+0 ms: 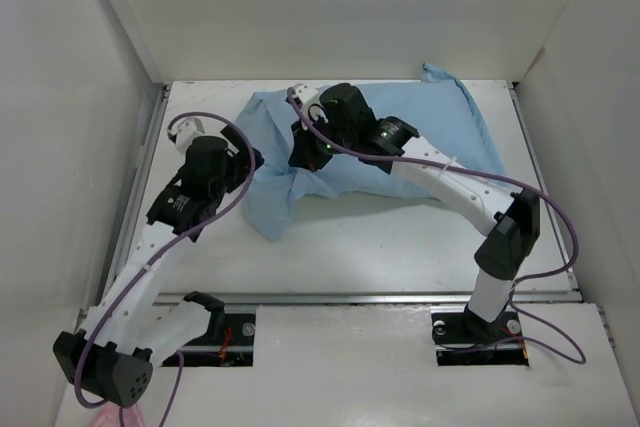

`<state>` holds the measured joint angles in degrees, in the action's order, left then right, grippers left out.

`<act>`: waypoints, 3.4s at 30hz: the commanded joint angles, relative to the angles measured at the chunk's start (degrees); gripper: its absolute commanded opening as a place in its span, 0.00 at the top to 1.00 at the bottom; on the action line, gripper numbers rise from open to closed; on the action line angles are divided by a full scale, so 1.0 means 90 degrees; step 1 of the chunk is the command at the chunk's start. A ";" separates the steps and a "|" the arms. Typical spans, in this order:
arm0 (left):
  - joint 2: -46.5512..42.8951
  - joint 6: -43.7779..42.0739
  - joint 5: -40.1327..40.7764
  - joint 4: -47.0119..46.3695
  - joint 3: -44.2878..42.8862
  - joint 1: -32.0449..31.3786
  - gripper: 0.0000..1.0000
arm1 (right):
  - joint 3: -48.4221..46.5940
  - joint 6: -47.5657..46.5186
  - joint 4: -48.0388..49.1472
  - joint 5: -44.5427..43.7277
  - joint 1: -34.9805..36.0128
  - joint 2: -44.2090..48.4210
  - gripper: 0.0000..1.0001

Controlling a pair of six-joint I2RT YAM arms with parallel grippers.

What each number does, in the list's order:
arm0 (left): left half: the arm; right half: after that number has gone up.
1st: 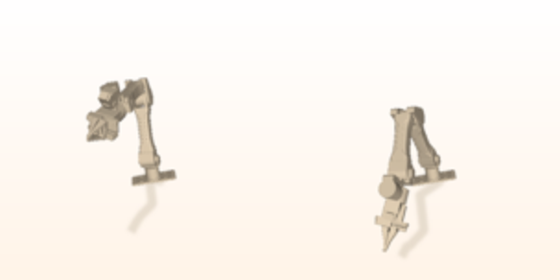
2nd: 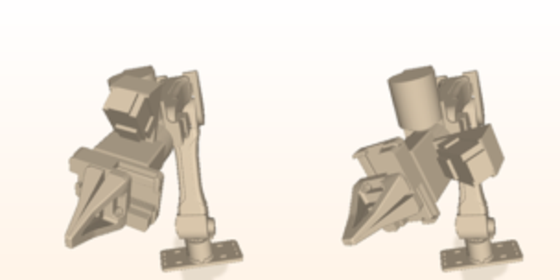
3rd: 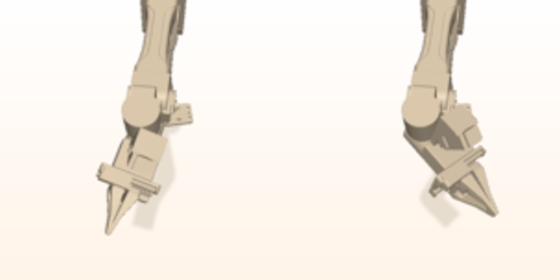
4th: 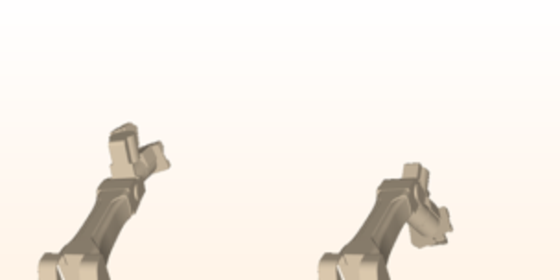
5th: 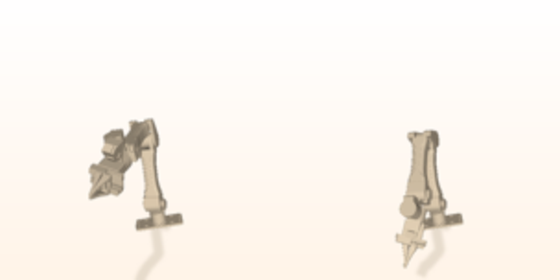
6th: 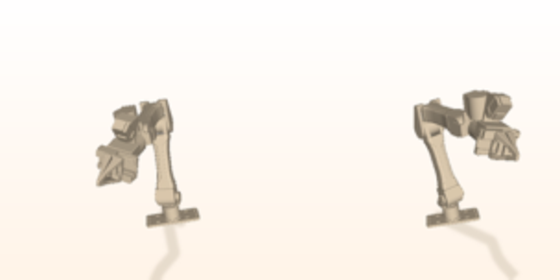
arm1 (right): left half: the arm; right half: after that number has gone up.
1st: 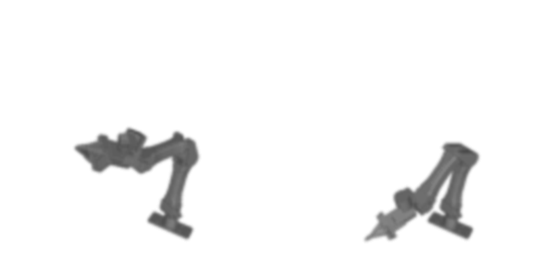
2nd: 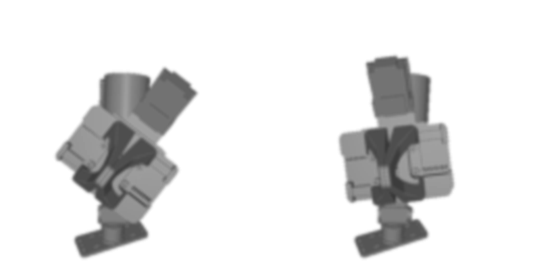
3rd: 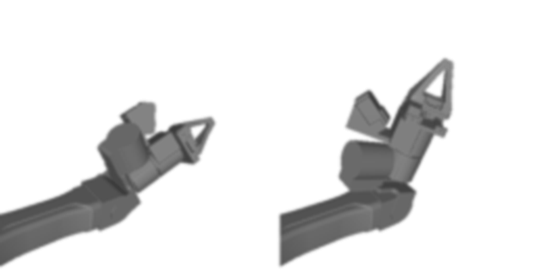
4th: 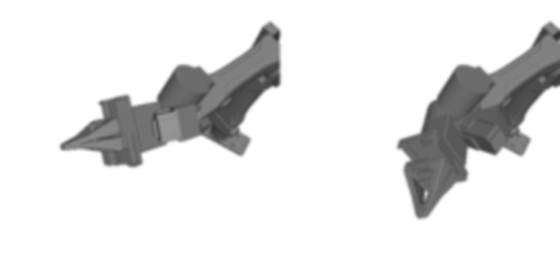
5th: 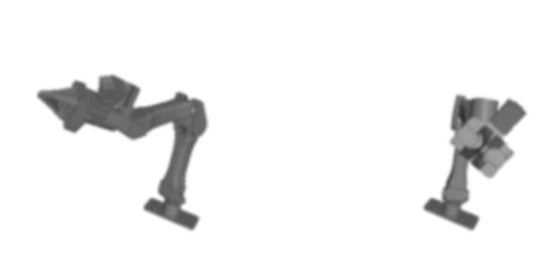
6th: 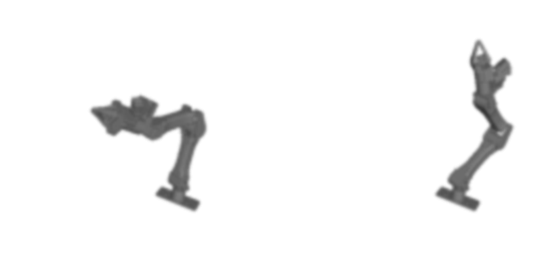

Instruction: Put the pillow into the pillowcase

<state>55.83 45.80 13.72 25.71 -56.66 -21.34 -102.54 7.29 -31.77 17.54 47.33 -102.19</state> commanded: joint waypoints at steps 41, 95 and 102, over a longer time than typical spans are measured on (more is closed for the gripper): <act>0.7925 -0.1875 -0.2823 -0.0786 -0.5724 0.2431 0.00 | -0.1739 0.0489 -0.0990 -0.1479 -0.5491 -0.1172 0.00; -0.0049 0.0867 -0.0592 -0.0682 0.1435 0.2811 0.00 | 0.7881 0.1632 0.3392 -0.0265 -0.5923 0.7805 0.00; -0.1067 0.0625 0.0546 0.0365 -0.0234 0.2811 0.00 | 0.5937 0.1573 0.1512 -0.1266 -0.5923 0.7121 0.00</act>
<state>47.66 51.70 11.68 24.82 -52.97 3.86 -46.33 22.15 -4.86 10.59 -6.22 -31.40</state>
